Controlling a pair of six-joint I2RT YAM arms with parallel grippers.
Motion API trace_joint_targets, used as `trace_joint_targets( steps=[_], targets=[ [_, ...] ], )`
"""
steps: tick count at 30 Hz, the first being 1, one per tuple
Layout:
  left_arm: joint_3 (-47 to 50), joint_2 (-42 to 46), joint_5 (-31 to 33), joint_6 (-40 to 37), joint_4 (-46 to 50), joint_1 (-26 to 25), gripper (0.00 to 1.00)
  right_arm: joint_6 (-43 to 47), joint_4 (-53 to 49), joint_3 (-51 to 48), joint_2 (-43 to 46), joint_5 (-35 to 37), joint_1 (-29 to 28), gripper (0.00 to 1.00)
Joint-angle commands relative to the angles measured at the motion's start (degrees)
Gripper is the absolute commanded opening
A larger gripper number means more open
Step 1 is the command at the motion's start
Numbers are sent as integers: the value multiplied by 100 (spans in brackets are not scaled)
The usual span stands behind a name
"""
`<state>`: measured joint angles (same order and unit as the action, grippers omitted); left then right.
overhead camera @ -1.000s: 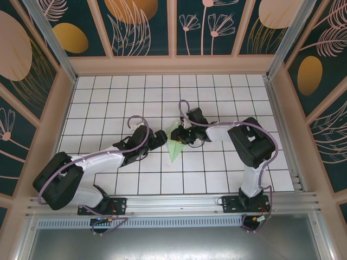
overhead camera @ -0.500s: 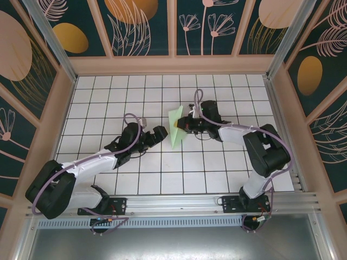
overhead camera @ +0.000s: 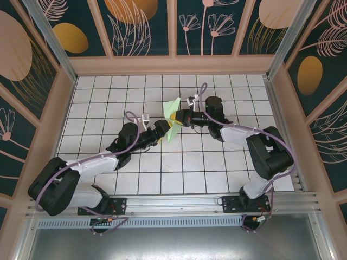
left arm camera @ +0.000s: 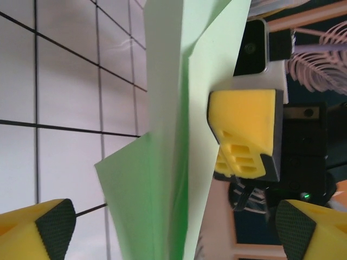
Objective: Fold a paper plane with a square sheet of paper (pick it up from the middle)
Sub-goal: Turn over the paper at the center of the table.
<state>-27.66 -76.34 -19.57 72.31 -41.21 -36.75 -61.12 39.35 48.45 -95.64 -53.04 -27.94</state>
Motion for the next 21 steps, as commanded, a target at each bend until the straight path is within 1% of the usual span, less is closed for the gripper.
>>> trace_joint_targets(
  steps=[1,3,5,7,12,14,17,19,20,21],
  targets=[
    [202,-238,-124,649,-1384,20,91,-292,485,-131,200,-216,-38,1],
    [204,-360,-178,711,-1662,19,82,-287,477,-133,218,-208,-37,1],
    [199,-388,-155,697,-1727,19,72,-277,451,-133,197,-206,-36,1],
    [170,-356,-109,595,-1652,19,64,-279,433,-149,179,-207,-37,1],
    [145,-328,3,383,-1465,19,39,-315,471,-177,134,-242,-53,1],
    [129,-320,39,289,-1357,19,31,-288,412,-177,144,-232,-46,1],
    [109,-282,102,138,-1146,19,18,-222,291,-156,155,-234,-48,3],
    [23,-212,175,-67,-746,19,11,-70,55,-131,204,-195,-21,9],
    [-5,-153,212,-199,-529,19,8,86,-181,-121,248,-146,11,15],
    [-44,-64,285,-363,-236,19,6,284,-472,-91,320,-46,47,23]
  ],
)
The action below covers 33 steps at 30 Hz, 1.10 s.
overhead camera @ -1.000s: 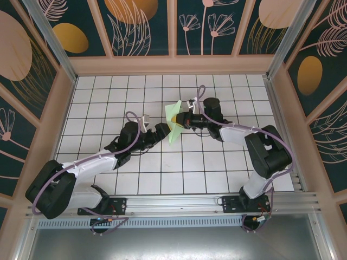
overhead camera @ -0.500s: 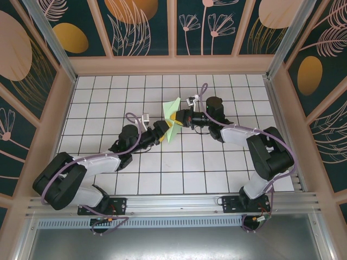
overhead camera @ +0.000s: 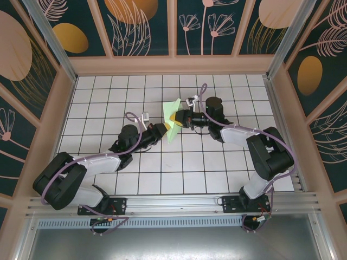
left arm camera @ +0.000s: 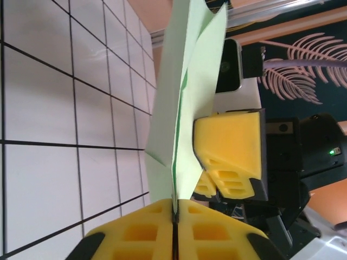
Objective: Fold a paper plane with a square sheet of paper (pick it up from the middle)
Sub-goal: Turn over the paper at the center of the table.
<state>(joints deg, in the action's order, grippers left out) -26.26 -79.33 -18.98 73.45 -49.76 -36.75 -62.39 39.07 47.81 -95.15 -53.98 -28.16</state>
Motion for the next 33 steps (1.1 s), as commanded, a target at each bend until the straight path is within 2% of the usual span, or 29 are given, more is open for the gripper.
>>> trace_joint_targets(
  steps=[1,5,8,13,17,20,23,27,30,33],
  targets=[
    [-248,331,329,-659,965,18,5,655,-809,11,343,173,118,30],
    [-802,753,1064,-1771,3330,17,3,1808,-2642,251,748,1368,270,53],
    [-1366,860,1697,-2505,4975,19,3,2380,-3466,365,988,2338,295,63],
    [-2341,538,2585,-3235,7056,10,3,2583,-3802,296,1213,3191,303,72],
    [-3133,80,3825,-3329,8417,-199,3,2559,-3864,182,1338,3581,298,74],
    [-3692,-508,4623,-3248,9166,-568,3,2526,-3961,145,1407,3882,311,74],
    [-3844,-1049,5104,-3053,9377,-818,4,2482,-4055,124,1463,4099,342,74],
    [-3768,-1540,4901,-2925,8928,-927,6,2382,-4142,42,1504,4215,459,74],
    [-3766,-1822,4348,-2947,8394,-983,10,2231,-4125,-72,1501,4198,597,74],
    [-3625,-1852,3591,-3043,7619,-996,27,2090,-4076,-178,1513,4124,731,73]
  ],
)
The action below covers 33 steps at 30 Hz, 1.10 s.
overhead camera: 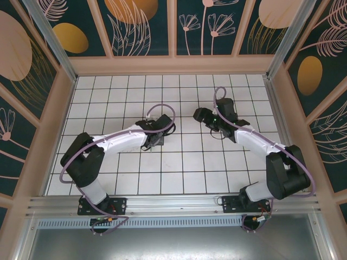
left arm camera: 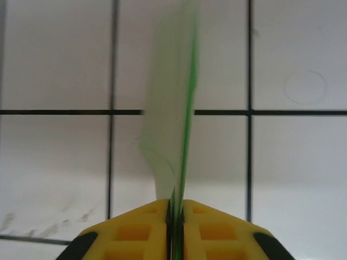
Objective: Fold a paper plane with a square sheet of paper (pick it up from the middle)
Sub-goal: Turn over the paper at the center of the table.
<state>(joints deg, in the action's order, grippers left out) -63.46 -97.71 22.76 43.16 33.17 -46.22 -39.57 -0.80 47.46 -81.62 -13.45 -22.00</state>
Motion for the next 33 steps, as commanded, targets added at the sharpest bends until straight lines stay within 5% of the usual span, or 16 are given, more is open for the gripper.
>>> trace_joint_targets(
  steps=[1,6,11,15,24,33],
  targets=[
    [145,-17,-824,-47,-916,-45,32,-226,-70,-177,166,55,142,73],
    [344,212,-1707,-114,-1845,48,66,-248,39,-287,149,-132,192,73],
    [971,888,-2090,138,-2449,621,82,-211,253,-318,-16,-371,25,67],
    [1572,1536,-1713,473,-2577,1118,92,-152,247,-79,-350,-85,-698,59],
    [2639,2502,-1407,1052,-2725,1906,99,-243,-216,1329,-1791,777,-2595,39],
    [3085,2845,-1546,1363,-2831,2198,98,-107,-982,2518,-3041,734,-3022,36]
  ],
)
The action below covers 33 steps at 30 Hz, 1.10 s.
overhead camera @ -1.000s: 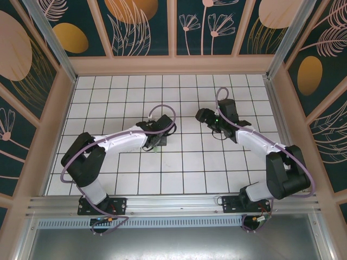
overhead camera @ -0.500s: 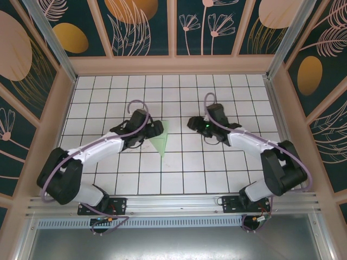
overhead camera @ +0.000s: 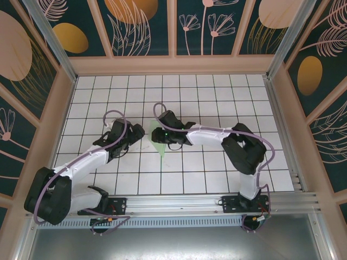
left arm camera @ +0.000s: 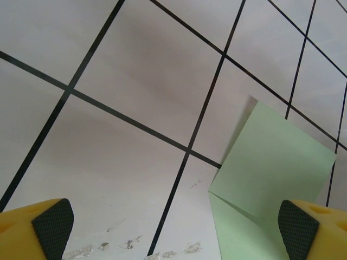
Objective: Fold a paper plane with a square sheet of paper (pick it up from the middle)
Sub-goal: Turn over the paper at the center of the table, then fold the wing for the fifth time at the center of the table.
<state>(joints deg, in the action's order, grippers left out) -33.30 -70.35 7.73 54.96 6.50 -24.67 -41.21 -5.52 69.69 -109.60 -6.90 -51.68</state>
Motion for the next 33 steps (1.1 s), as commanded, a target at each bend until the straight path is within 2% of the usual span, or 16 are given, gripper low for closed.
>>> trace_joint_targets(
  steps=[1,7,10,15,18,21,26,29,33],
  targets=[
    [74,118,-49,174,-175,47,99,97,-591,367,-320,51,-61,36],
    [78,136,-113,69,-186,50,99,925,-1124,539,-672,98,-61,36],
    [91,166,-148,36,-184,45,99,1940,-1240,269,-654,89,-29,36],
    [142,214,-269,-90,-258,49,98,4069,-1386,-541,-231,-334,39,36],
    [161,221,-370,-151,-328,50,98,4471,-1442,-661,23,-371,103,36],
    [183,200,-516,-176,-430,50,99,4179,-1151,-665,414,-432,118,36],
    [255,162,-960,-225,-675,50,98,2270,-333,-1004,1298,-337,293,44],
    [349,162,-1275,-113,-920,50,99,1286,102,-1374,1628,-274,305,44],
    [471,170,-1672,97,-1207,49,98,613,264,-1536,1622,-195,308,40]
  ],
)
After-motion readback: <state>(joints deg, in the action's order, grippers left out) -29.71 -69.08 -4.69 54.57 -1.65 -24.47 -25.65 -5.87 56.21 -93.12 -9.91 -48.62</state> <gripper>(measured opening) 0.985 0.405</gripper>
